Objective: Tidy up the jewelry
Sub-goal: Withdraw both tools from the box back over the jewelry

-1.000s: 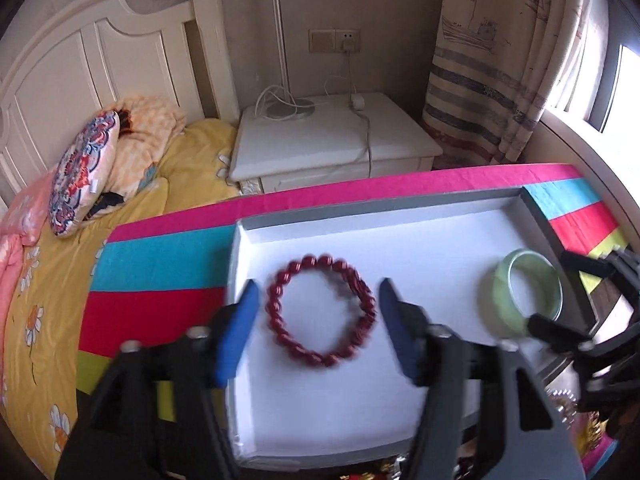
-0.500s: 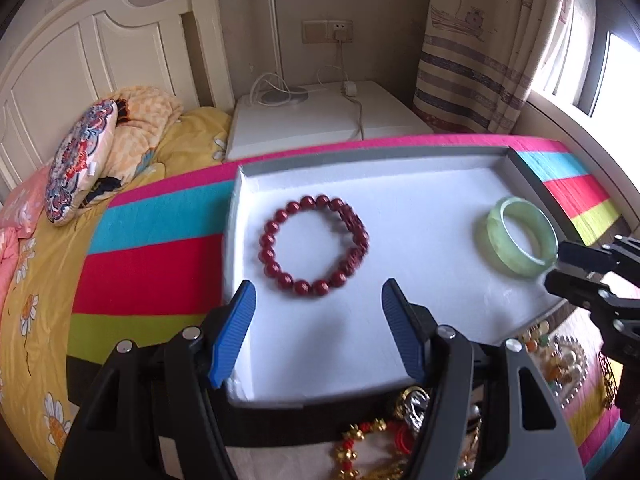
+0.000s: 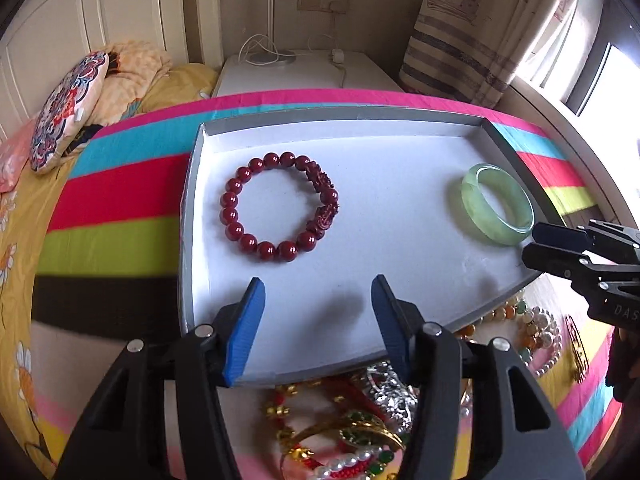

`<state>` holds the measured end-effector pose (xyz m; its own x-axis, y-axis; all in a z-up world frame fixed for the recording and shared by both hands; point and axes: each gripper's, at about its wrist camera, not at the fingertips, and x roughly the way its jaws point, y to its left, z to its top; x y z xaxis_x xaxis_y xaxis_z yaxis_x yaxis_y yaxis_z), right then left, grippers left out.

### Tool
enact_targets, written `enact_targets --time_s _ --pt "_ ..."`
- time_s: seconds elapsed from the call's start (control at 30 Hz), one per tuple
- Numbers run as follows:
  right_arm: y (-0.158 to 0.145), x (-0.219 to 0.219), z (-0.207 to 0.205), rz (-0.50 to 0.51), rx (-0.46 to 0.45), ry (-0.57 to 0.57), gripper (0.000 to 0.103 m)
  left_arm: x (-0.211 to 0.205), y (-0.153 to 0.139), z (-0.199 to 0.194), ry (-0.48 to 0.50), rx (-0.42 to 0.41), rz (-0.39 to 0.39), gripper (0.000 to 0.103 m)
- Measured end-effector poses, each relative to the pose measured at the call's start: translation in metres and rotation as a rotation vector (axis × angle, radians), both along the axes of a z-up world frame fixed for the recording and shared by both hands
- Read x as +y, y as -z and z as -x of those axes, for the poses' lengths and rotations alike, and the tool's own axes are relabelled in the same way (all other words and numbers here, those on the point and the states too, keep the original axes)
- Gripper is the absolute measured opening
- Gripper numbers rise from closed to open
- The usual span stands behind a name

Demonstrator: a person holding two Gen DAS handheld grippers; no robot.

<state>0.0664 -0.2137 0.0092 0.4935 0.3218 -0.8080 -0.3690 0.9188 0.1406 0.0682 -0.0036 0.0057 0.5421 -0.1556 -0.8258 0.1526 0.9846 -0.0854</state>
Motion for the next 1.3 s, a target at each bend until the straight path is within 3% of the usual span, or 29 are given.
enact_targets --time_s 0.13,0.27,0.53,0.6,0.63,0.7,0.77,0.87,0.93,1.13,1.3 --pt "0.002 -0.004 0.034 0.021 -0.016 -0.004 0.045 -0.004 0.000 0.031 0.009 -0.008 0.004 0.055" --pt "0.007 -0.015 0.073 -0.020 -0.033 0.010 0.050 -0.008 0.003 0.065 0.034 -0.033 0.006 0.055" --pt "0.013 -0.024 0.121 -0.060 -0.078 0.044 0.051 -0.008 0.005 0.113 0.050 -0.048 0.000 0.056" --pt "0.013 -0.026 0.131 -0.067 -0.078 0.048 0.054 -0.007 0.004 0.124 0.057 -0.038 0.019 0.061" --pt "0.010 -0.029 0.137 -0.061 -0.096 0.058 0.059 -0.005 0.002 0.130 0.063 -0.038 0.041 0.070" --pt "0.000 -0.033 0.154 -0.065 -0.182 0.065 0.061 0.002 -0.010 0.150 0.048 -0.096 0.056 0.082" --pt "-0.010 -0.036 0.177 -0.093 -0.255 0.050 0.061 0.010 -0.022 0.169 0.031 -0.163 0.072 0.087" --pt "-0.016 -0.031 0.202 -0.100 -0.321 0.005 0.061 0.033 -0.040 0.207 -0.009 -0.283 0.136 0.100" --pt "-0.013 -0.015 0.216 -0.083 -0.354 -0.053 0.061 0.051 -0.043 0.231 -0.058 -0.348 0.149 0.101" --pt "0.009 0.044 0.221 -0.010 -0.310 -0.191 0.061 0.083 -0.023 0.271 -0.203 -0.391 0.078 0.101" --pt "0.019 0.073 0.210 0.049 -0.284 -0.227 0.061 0.085 -0.017 0.284 -0.195 -0.405 0.013 0.101"
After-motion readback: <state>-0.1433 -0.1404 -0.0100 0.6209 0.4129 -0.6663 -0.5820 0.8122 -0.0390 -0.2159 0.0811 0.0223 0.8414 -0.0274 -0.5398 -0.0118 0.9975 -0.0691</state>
